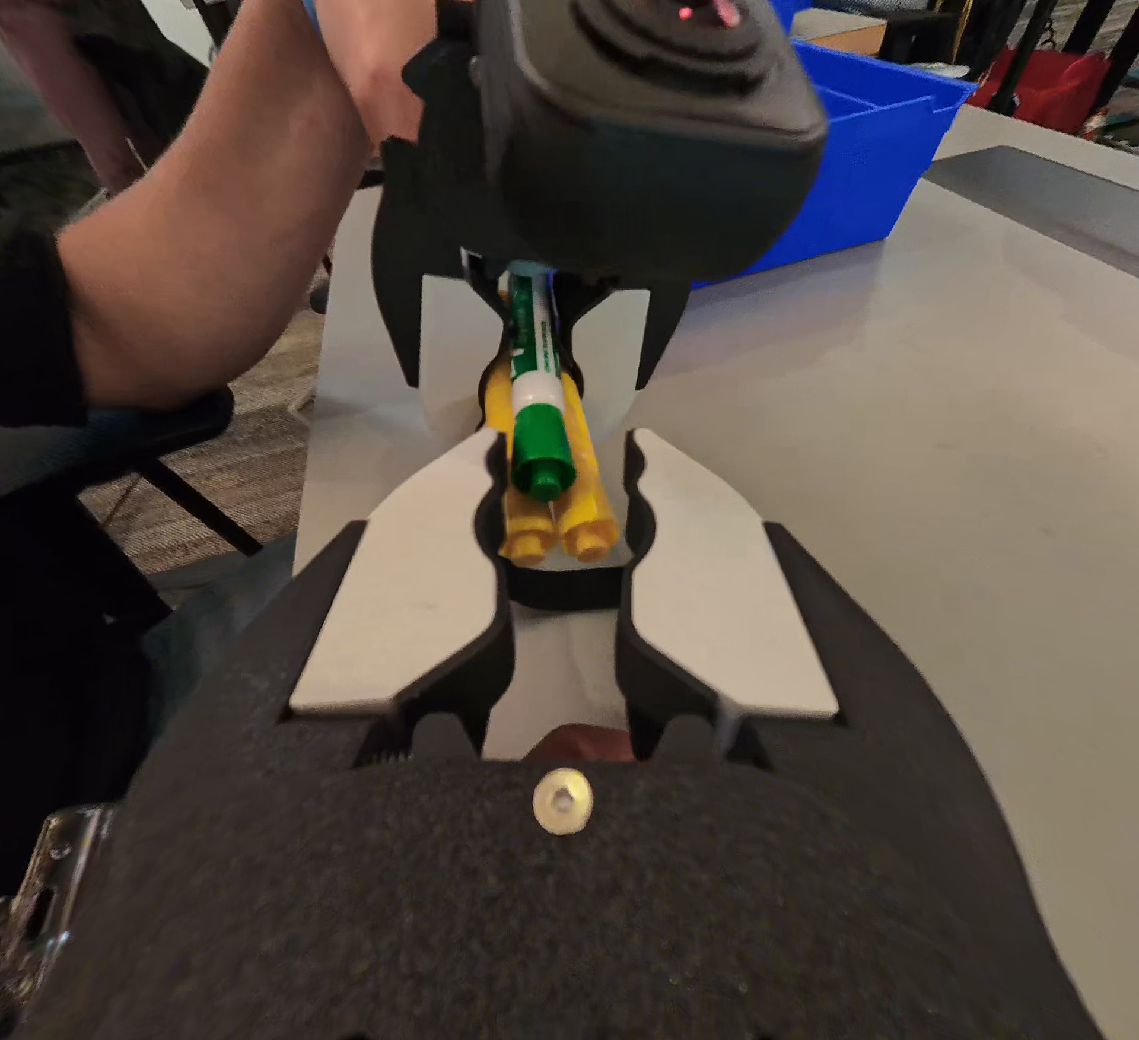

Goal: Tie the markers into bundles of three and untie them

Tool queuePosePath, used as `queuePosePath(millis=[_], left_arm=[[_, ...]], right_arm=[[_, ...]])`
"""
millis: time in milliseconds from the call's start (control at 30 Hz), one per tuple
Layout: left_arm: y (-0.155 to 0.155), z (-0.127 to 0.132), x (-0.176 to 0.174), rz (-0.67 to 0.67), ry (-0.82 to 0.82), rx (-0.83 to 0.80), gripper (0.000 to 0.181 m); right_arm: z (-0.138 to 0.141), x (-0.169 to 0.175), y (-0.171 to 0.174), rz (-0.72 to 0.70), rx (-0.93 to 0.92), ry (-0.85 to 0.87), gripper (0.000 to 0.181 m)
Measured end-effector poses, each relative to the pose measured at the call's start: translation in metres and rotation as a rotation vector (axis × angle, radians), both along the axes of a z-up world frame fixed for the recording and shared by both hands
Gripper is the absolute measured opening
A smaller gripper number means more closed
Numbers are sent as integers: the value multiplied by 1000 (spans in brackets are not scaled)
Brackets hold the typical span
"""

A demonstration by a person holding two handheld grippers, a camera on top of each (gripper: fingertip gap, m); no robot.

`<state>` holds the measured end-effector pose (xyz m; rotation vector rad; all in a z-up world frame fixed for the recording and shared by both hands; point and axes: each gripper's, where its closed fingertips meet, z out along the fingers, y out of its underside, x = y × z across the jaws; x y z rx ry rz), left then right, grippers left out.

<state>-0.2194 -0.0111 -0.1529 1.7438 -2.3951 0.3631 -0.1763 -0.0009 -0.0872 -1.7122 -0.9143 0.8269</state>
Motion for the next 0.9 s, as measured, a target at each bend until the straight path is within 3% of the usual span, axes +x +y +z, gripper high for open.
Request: queuePosePath(millis=[67, 300, 400, 633, 800, 900], left_arm=[[-1, 2, 2, 6, -11, 7, 42], [4, 10, 7, 32, -52, 32, 41], [10, 11, 10, 40, -71, 77, 41], [10, 13, -1, 143, -110, 91, 41], [0, 10, -18, 252, -80, 79, 41], [-5, 9, -22, 257, -59, 134, 42]], right_arm=[[5, 2, -3, 24, -7, 17, 20], [11, 11, -8, 35, -5, -44, 20], [15, 13, -7, 30, -22, -49, 42], [29, 24, -24, 109, -4, -42, 53], [32, 3, -15, 31, 119, -21, 43], [32, -17, -25, 143, 141, -68, 35]])
